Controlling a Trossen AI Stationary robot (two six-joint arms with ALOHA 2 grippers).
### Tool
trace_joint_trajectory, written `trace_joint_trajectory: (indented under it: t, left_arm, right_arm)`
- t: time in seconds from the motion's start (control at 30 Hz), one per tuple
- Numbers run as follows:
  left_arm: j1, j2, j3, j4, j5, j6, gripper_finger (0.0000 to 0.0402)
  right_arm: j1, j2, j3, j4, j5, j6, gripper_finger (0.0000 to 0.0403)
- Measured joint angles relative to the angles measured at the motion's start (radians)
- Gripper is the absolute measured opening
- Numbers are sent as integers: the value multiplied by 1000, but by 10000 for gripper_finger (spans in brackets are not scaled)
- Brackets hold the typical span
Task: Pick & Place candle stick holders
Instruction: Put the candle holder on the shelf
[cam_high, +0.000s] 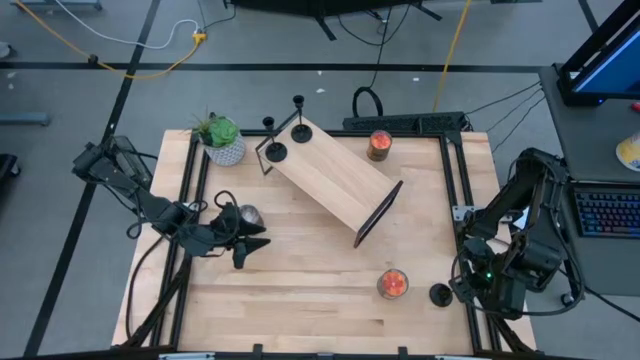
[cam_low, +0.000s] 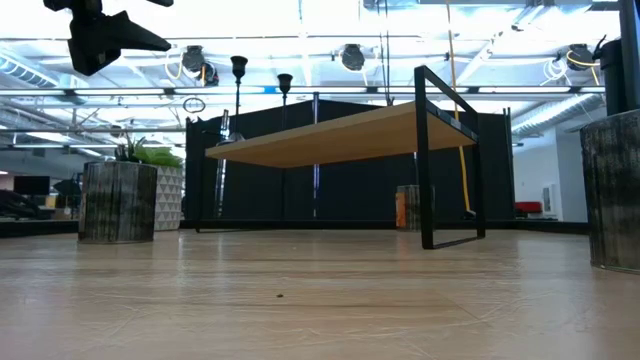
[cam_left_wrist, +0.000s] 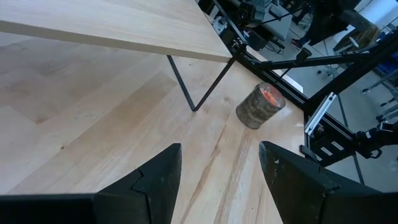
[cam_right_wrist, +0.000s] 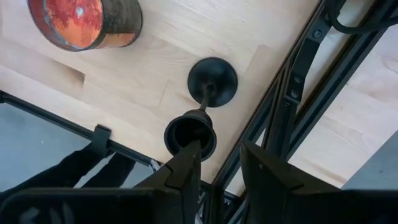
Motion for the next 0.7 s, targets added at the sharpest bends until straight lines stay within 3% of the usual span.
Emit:
trace_joint_trajectory:
  t: [0.5,0.7]
  left_arm:
    - [0,0,0,0,0,-11,225]
    - [0,0,0,2,0,-17,225]
  right_arm:
    - [-2,-19,-225,239,6,9,104]
    - [-2,-55,-258,240,14,7,61]
